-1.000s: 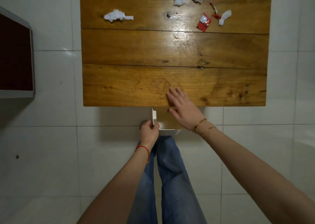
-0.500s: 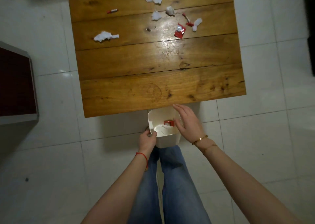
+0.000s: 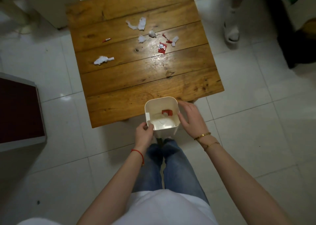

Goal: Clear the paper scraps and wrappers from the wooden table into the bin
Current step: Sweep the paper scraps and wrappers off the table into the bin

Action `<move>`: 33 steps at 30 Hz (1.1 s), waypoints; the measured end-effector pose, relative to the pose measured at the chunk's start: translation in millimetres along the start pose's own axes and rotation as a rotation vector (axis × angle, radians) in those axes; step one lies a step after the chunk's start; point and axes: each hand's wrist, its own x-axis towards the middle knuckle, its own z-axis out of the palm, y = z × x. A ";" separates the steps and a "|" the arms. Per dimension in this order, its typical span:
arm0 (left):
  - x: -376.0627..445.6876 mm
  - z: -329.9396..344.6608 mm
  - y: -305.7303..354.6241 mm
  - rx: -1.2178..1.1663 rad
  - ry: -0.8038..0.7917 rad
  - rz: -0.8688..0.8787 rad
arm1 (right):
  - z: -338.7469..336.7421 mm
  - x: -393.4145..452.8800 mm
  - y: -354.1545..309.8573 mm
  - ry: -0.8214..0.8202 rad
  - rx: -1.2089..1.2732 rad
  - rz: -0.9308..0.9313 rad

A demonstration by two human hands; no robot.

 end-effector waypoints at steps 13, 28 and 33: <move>-3.6 -31.5 31.7 0.097 0.001 0.077 | -24.9 10.3 -29.0 0.073 -0.008 0.052; -1.5 -4.6 89.3 0.145 0.000 0.118 | -74.9 39.0 -9.3 0.127 0.038 0.108; -7.7 41.0 128.4 0.156 -0.002 0.153 | -123.2 55.4 33.4 0.130 0.044 0.079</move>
